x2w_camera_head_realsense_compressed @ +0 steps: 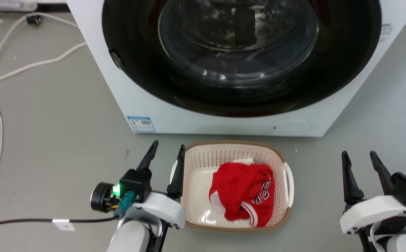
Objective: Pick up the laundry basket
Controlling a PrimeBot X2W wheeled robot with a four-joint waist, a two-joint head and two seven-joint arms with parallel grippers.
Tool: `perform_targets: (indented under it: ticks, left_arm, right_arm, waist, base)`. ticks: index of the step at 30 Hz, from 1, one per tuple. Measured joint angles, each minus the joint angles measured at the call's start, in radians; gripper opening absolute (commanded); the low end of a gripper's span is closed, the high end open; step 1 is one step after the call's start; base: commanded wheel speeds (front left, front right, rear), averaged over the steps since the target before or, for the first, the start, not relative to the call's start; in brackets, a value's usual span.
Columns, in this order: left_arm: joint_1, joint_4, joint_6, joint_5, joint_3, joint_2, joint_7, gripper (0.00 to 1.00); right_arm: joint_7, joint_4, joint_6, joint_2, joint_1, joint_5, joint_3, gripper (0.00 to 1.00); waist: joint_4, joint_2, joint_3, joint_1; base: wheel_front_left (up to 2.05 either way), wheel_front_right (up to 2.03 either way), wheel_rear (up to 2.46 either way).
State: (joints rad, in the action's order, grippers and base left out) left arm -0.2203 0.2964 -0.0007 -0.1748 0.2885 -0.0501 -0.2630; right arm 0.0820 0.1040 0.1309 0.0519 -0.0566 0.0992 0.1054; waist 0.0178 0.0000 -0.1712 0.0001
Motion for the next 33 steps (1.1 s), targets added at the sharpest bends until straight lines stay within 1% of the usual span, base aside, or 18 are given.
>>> perform_targets:
  ticks: [5,9,16,17,22,27,33]
  left_arm:
    - [-0.075,0.039,0.002,-0.006,-0.007,0.0,0.0,1.0]
    - [-0.15,0.109,-0.008,-0.007,-0.02,0.0,0.0,1.0]
    - [-0.297,0.306,-0.054,-0.042,-0.043,-0.013,0.005,1.0]
    - [-0.343,0.366,-0.069,-0.053,-0.046,-0.018,0.017,1.0]
    - [-0.439,0.496,-0.095,-0.082,-0.05,-0.033,0.056,1.0]
    - [-0.507,0.604,-0.11,-0.107,-0.052,-0.056,0.095,1.0]
    - [-0.573,0.697,-0.12,-0.129,-0.044,-0.08,0.143,1.0]
  right_arm:
    - [0.005,0.062,0.0,0.0,-0.074,0.012,-0.005,1.0]
    - [0.004,0.144,0.0,0.012,-0.151,0.034,-0.043,1.0]
    - [-0.012,0.335,0.0,0.058,-0.311,0.091,-0.114,1.0]
    - [-0.014,0.393,0.0,0.067,-0.353,0.11,-0.135,1.0]
    - [-0.021,0.539,0.0,0.077,-0.457,0.153,-0.189,1.0]
    - [-0.013,0.68,0.0,0.074,-0.549,0.194,-0.25,1.0]
    - [-0.008,0.829,0.0,0.062,-0.654,0.253,-0.318,1.0]
  waist:
    - [-0.008,0.0,-0.107,0.0]
    - [-0.016,0.0,-0.196,0.0001]
    - [-0.037,0.0,-0.337,0.0002]
    - [-0.043,0.0,-0.371,0.0001]
    - [-0.056,0.0,-0.449,0.0001]
    - [-0.069,0.0,-0.512,0.0001]
    - [-0.086,0.0,-0.573,0.0001]
  base:
    - [0.0,0.0,0.0]
    - [0.0,0.0,0.0]
    - [0.0,0.0,0.0]
    - [0.0,0.0,0.0]
    - [0.0,0.0,0.0]
    - [0.0,0.0,0.0]
    - [0.0,0.0,0.0]
